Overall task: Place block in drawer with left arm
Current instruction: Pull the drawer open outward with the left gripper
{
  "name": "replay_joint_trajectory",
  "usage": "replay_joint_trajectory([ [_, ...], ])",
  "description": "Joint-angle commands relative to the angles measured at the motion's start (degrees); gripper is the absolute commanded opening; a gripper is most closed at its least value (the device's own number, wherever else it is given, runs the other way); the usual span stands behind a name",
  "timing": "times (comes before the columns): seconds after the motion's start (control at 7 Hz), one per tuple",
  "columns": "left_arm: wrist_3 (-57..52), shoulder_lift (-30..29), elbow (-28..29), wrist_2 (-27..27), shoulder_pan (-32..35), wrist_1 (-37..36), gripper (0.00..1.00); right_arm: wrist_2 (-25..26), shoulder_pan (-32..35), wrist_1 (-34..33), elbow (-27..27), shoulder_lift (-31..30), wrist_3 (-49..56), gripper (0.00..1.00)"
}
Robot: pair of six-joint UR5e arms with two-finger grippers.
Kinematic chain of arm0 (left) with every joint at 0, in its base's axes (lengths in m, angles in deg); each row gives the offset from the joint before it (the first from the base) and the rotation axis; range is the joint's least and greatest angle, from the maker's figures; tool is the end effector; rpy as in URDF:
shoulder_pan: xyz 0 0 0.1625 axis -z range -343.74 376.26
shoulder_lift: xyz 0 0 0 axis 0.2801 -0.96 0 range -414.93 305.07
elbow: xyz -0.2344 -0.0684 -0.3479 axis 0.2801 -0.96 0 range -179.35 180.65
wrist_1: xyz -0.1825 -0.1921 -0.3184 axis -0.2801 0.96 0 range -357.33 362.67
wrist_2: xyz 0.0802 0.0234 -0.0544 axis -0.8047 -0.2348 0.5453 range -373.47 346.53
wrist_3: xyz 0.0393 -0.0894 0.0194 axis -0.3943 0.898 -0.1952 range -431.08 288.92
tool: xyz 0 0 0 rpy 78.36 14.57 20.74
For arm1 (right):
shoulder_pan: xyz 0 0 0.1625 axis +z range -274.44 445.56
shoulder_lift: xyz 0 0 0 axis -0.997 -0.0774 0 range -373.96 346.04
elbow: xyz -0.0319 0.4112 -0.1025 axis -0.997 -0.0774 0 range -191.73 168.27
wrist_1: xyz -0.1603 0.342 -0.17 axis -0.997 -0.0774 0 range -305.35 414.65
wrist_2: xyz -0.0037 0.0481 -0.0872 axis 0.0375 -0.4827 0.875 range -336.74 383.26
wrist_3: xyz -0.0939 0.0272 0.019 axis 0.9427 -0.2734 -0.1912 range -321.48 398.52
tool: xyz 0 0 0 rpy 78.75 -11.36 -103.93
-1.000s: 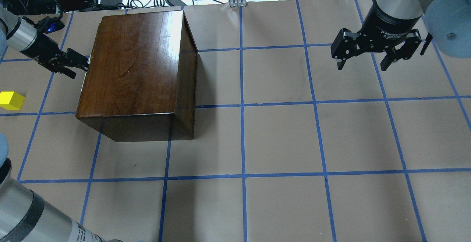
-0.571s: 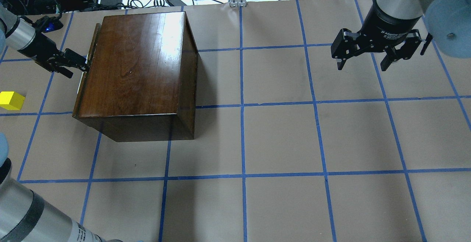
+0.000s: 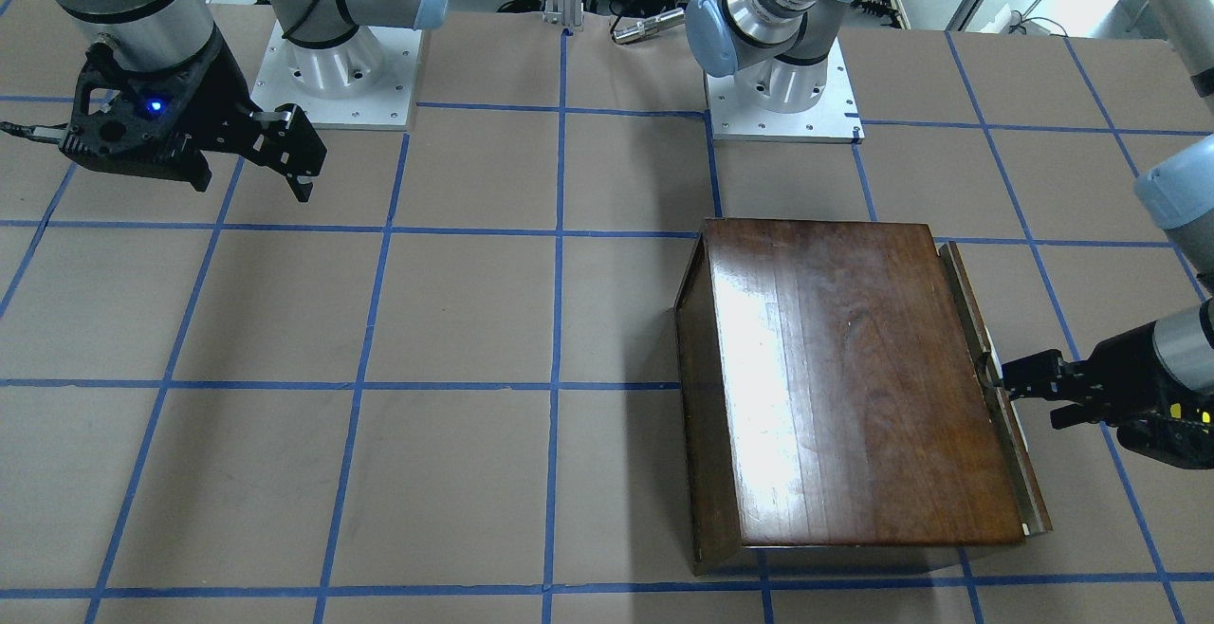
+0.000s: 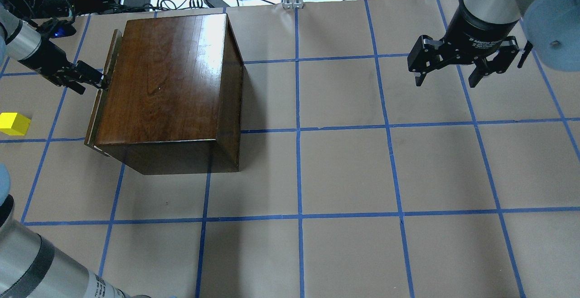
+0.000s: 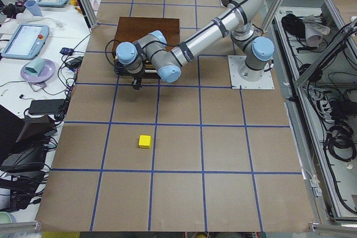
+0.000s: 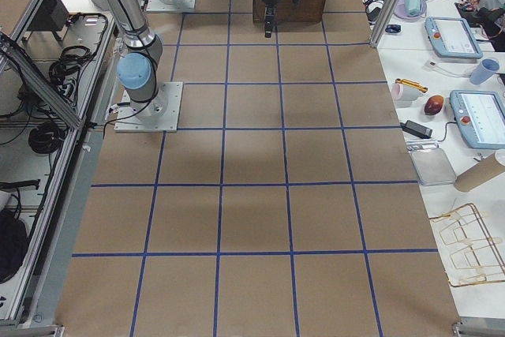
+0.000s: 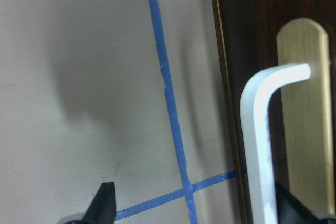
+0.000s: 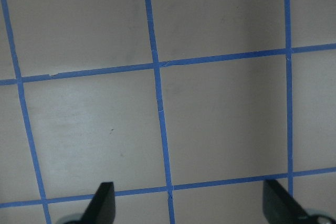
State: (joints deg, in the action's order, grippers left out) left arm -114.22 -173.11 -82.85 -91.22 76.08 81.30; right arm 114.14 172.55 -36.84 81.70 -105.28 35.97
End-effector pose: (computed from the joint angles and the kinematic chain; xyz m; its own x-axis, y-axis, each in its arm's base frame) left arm 0.1913 -0.6359 0.2786 -0.9407 0.1990 0.2746 0.2035 0.9790 -0.0121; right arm 0.1063 -0.4869 0.4723 -0.9952 0.0967 0.0158 0.0969 0.9952 0.0102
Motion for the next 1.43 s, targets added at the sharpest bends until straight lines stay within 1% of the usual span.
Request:
replay_joint_trajectory([
  [0.0, -0.6, 0.2, 0.1, 0.0, -0.4, 0.7, 1.00, 0.0, 0.0, 0.0, 0.0, 0.0, 0.0, 1.00],
  [0.14, -0.6, 0.3, 0.1, 0.1, -0.8, 1.9, 1.00, 0.0, 0.0, 0.0, 0.0, 0.0, 0.0, 1.00],
  [0.57, -1.8, 0.4, 0.3, 0.0, -1.4, 2.2, 1.00, 0.0, 0.0, 0.0, 0.0, 0.0, 0.0, 1.00],
  [1.29, -5.8, -1.7, 3.5, -0.5, -2.2, 2.2, 1.00, 0.0, 0.0, 0.0, 0.0, 0.0, 0.0, 1.00],
])
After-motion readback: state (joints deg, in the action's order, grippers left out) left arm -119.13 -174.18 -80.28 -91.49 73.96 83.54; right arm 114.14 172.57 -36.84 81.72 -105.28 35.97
